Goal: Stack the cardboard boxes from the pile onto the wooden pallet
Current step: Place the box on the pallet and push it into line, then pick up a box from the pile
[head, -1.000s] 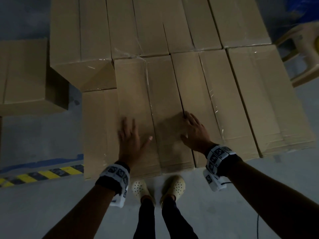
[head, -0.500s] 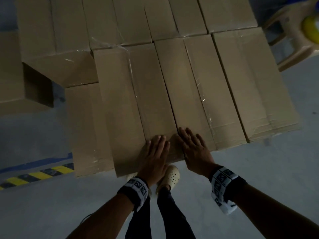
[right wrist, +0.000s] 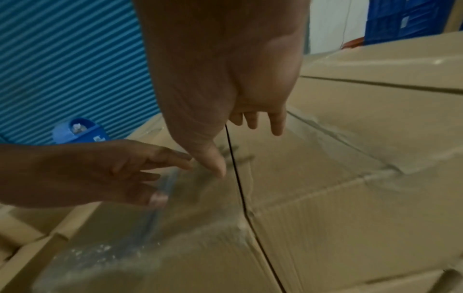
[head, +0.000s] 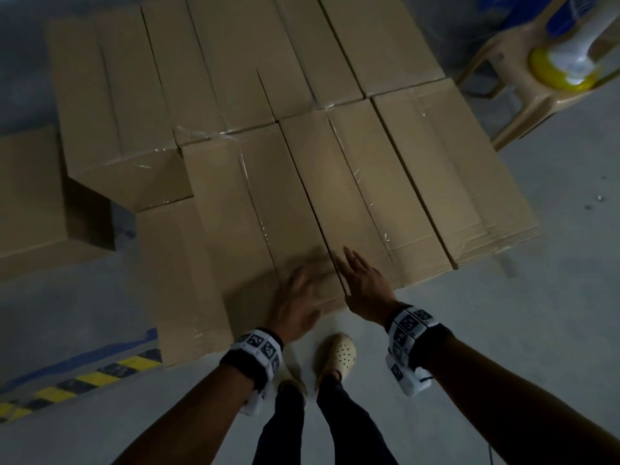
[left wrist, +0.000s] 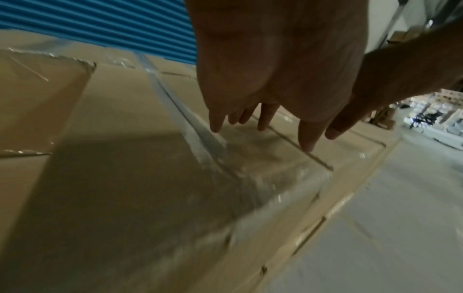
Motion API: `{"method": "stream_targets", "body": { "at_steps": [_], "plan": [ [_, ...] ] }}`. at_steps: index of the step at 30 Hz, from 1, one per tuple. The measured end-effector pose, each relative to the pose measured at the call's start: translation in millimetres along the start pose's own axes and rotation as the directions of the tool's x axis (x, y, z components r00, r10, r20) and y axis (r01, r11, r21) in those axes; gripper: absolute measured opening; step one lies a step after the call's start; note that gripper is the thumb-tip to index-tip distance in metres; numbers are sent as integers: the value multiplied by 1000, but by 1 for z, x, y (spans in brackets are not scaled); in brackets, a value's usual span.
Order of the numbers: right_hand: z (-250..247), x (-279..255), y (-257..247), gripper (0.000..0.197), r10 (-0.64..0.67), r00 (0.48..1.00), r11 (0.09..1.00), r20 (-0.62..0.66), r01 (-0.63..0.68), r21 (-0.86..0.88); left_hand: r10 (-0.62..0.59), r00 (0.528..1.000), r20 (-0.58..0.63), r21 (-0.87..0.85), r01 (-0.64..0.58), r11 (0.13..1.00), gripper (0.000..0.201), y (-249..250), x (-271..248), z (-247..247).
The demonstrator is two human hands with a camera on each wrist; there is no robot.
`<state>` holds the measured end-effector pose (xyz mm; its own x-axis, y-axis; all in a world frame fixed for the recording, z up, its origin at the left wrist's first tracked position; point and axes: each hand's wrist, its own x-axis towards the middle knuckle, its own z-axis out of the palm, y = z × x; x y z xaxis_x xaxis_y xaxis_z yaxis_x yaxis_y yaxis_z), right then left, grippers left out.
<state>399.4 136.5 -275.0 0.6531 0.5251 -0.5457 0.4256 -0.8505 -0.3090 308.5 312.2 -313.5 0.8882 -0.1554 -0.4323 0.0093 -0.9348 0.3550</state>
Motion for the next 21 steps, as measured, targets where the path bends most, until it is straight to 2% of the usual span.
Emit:
{"method": "stream_targets", "body": {
  "at_steps": [5, 9, 12, 15, 18, 21],
  "plan": [
    [-64, -33, -45, 89, 65, 976, 992, -209, -41, 119, -87, 959, -269, -141, 50, 989, 67, -6, -20, -98],
    [-117, -72, -86, 84, 77, 895, 981, -439, 10, 193, -88, 885, -458, -219, -16, 975, 68, -7, -55, -177],
    [-147, -106, -122, 83, 42, 784, 970, -620, 117, 213, -92, 796, -599, -276, -97, 956, 67, 0, -97, -224],
    [-165, -140, -156, 82, 19, 667, 949, -745, 223, 223, -83, 666, -741, -275, -189, 943, 66, 9, -142, -251],
    [-171, -172, -185, 81, -27, 593, 924, -805, 322, 206, -97, 566, -819, -272, -234, 933, 67, 18, -185, -262],
    [-170, -202, -205, 80, -86, 552, 903, -830, 394, 169, -89, 484, -871, -245, -271, 931, 68, 26, -227, -265]
  ]
}}
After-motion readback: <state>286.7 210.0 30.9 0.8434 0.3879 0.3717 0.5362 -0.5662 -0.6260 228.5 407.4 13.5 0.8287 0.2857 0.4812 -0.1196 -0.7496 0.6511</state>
